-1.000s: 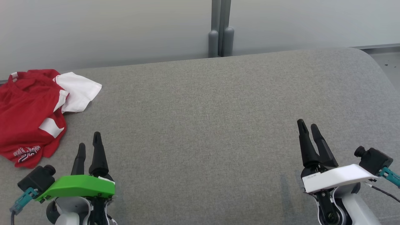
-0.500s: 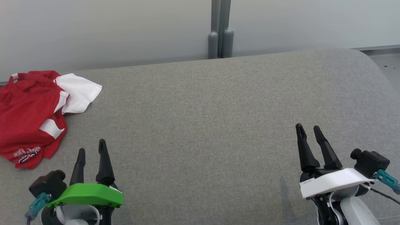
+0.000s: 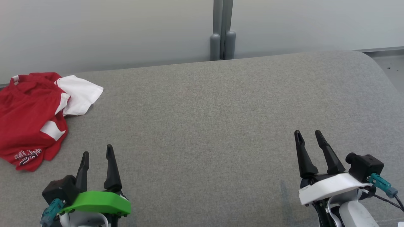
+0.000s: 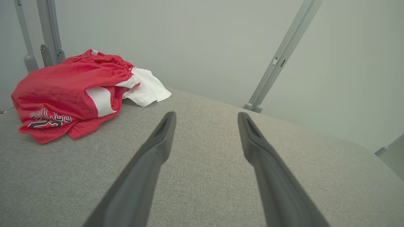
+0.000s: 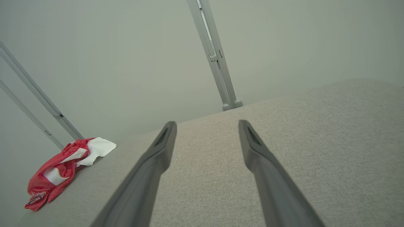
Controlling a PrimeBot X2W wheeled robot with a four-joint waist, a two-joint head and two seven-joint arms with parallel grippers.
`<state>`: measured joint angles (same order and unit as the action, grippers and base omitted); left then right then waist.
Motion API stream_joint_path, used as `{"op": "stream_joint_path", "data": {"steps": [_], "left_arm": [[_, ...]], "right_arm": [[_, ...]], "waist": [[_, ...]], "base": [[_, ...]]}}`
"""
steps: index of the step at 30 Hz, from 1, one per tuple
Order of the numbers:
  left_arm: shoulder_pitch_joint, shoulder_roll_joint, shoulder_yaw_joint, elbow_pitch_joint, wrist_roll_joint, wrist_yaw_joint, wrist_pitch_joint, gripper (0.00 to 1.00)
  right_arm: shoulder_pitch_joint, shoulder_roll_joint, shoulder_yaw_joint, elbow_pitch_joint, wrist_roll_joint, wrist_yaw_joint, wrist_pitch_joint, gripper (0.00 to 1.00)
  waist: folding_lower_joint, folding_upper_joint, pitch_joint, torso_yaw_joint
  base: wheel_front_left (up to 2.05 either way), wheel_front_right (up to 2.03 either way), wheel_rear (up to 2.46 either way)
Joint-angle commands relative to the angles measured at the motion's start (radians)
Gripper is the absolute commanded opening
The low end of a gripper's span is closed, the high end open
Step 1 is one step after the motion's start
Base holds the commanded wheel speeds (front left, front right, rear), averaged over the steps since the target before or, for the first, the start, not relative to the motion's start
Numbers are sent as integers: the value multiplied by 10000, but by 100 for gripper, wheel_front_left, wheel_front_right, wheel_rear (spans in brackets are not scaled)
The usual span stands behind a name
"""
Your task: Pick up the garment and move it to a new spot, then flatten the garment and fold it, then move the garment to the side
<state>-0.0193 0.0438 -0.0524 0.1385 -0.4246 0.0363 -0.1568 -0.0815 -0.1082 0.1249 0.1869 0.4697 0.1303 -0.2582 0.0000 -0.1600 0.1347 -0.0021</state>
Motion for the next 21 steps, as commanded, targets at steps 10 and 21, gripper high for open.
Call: {"op": "stream_joint_path", "data": {"steps": [10, 21], "left_arm": [[289, 76, -67, -130, 1041, -102, -366, 100], [456, 83, -162, -108, 1616, -137, -642, 100]], "right_arm": [[125, 158, -203, 81, -1350, 5, -48, 100], [251, 317, -373, 55, -2417, 6, -53, 100]], "waist": [[0, 0, -30, -18], [0, 0, -57, -18]], "base": [[0, 0, 0], [0, 0, 0]]}}
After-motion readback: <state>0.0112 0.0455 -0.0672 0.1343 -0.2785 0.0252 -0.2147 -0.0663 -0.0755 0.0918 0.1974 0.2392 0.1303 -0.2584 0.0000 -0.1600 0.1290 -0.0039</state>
